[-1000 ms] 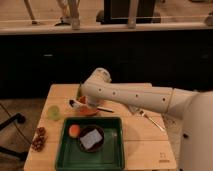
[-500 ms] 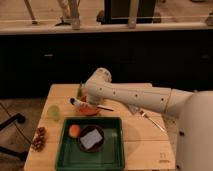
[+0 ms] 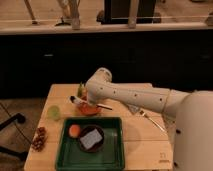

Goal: Place brush in red bowl

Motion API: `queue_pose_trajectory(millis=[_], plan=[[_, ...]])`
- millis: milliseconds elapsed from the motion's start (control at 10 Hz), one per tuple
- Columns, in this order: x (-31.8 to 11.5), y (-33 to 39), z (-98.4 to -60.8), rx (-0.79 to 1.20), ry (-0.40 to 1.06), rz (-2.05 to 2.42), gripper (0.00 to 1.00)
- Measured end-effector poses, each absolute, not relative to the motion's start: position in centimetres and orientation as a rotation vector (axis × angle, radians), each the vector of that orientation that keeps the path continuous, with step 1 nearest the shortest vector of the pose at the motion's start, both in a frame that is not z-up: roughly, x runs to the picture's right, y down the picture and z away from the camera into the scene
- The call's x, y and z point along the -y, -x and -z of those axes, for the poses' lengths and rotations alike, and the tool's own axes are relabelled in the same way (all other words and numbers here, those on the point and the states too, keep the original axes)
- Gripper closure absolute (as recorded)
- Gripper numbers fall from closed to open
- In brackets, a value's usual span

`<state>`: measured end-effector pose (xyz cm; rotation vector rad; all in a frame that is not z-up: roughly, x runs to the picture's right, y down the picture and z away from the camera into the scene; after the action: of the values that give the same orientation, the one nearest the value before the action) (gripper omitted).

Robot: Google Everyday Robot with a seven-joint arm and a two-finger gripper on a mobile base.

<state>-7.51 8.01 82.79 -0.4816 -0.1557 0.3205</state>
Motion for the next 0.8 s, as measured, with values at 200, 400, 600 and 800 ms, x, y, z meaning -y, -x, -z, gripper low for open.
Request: queue_pose_trajectory(millis=[200,400,600,800], plan=[[-7.9,7.8,-83.5,0.158,0.483,-0.321,1.00],[-7.8,7.9,-84.3,0.159,0.489,-0.323,1.00],[-7.6,8.2,-85.0,0.172,0.494,-0.329,1.00],[-7.5,8.3,-85.4,0.185,0.495,-0.337,1.00]])
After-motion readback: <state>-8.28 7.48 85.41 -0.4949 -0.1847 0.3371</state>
